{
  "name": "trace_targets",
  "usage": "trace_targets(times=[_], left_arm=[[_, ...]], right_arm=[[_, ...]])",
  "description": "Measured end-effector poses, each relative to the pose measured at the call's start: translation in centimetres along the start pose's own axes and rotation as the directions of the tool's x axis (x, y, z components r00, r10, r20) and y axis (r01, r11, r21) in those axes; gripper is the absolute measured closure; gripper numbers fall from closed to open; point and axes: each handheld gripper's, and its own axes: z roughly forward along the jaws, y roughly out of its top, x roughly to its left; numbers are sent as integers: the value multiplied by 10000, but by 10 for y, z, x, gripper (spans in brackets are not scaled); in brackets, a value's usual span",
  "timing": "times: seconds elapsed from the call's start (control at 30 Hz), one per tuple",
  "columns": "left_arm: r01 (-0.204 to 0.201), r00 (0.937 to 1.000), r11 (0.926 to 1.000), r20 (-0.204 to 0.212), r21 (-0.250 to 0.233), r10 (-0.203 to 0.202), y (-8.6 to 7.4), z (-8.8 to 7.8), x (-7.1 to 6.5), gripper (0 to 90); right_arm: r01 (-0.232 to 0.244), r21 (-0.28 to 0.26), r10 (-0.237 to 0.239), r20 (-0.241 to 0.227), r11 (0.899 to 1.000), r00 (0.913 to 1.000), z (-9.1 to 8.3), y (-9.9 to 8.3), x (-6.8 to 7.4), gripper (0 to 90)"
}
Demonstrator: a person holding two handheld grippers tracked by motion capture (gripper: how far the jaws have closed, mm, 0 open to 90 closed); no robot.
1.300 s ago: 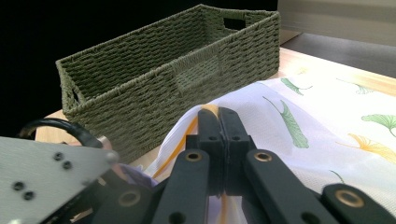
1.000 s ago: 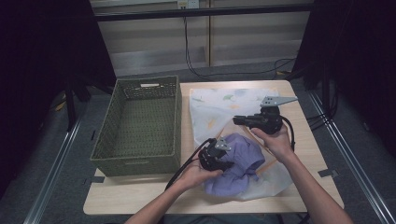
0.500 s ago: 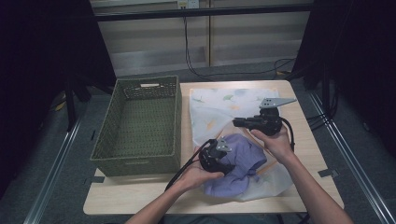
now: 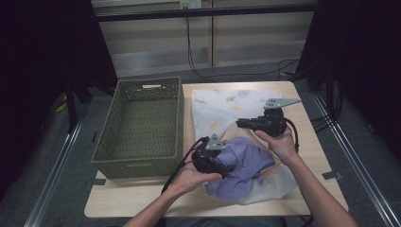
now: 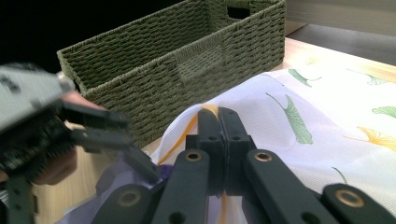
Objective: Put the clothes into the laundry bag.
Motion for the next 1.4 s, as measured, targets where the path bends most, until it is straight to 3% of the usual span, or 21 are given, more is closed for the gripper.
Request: trace_targets(times=[0.1, 0.13, 0.27, 0.33, 0.4, 0.47, 0.5, 0.6, 0.67, 0.7, 0.83, 0.93, 1.1, 1.17, 1.3, 1.37, 1.4], left_arm=[[-77, 10000, 9997, -45, -218, 76, -3, -10, -3, 153], [-250, 9997, 9997, -65, -72, 250, -4, -14, -3, 153], [-106, 9999, 9997, 82, -229, 108, -10, -24, -12, 155], [-473, 9987, 9989, 199, 44, 472, -10, -30, -19, 155], [-663, 9977, 9977, 114, -130, 664, -13, -35, -25, 155], [-693, 9972, 9973, 284, -228, 699, -16, -39, -26, 159], [-563, 9975, 9975, 404, -424, 580, -19, -38, -27, 184], [-710, 9962, 9974, 494, -113, 715, -27, -35, -28, 208], [-691, 9963, 9974, 489, -193, 700, -30, -32, -31, 212], [-752, 9961, 9972, 464, 48, 749, -31, -32, -32, 212], [-731, 9950, 9973, 675, -51, 733, -37, -30, -33, 197], [-1004, 9916, 9945, 844, 283, 977, -40, -24, -35, 191], [-1002, 9891, 9935, 1137, 535, 936, -41, -14, -33, 164], [-816, 9891, 9957, 1265, 438, 755, -42, -10, -32, 160], [-1052, 9886, 9898, 1182, 961, 936, -46, -2, -33, 155], [-1090, 9874, 9883, 1261, 1064, 953, -46, 0, -34, 171], [-1042, 9885, 9907, 1185, 873, 935, -47, 1, -35, 191]], right_arm=[[-12, -4, 12, -12, 10000, 10000, 0, 0, 0, 899], [-12, 6, 12, -24, 10000, 10000, 0, 0, 0, 898], [-2, 16, 2, -25, 10000, 10000, 0, 0, -1, 899], [-8, 5, 8, -23, 10000, 10000, 0, 0, 0, 898], [15, 13, -15, 13, 10000, 10000, 0, 0, 0, 899], [6, 32, -6, -3, 10000, 10000, 1, 0, 0, 899], [7, 39, -7, -10, 10000, 10000, 1, 0, 0, 898], [-9, 23, 10, -20, 10000, 10000, 1, -1, 0, 898], [-14, 27, 14, -10, 10000, 10000, 1, -1, 0, 898], [-15, 30, 15, -11, 10000, 10000, 1, -1, 0, 898], [-16, 35, 16, -15, 10000, 10000, 1, -1, 0, 897], [-45, 54, 45, -22, 10000, 10000, 1, -1, 1, 898], [4, 113, -3, -50, 9999, 10000, 3, -1, 2, 897], [12, 120, -11, -26, 9999, 10000, 4, -2, 2, 896], [-24, 182, 25, -52, 9998, 10000, 5, -3, 1, 896], [-12, 183, 13, -52, 9998, 10000, 6, -3, 1, 896], [-9, 177, 10, -61, 9998, 10000, 6, -3, 2, 896]])
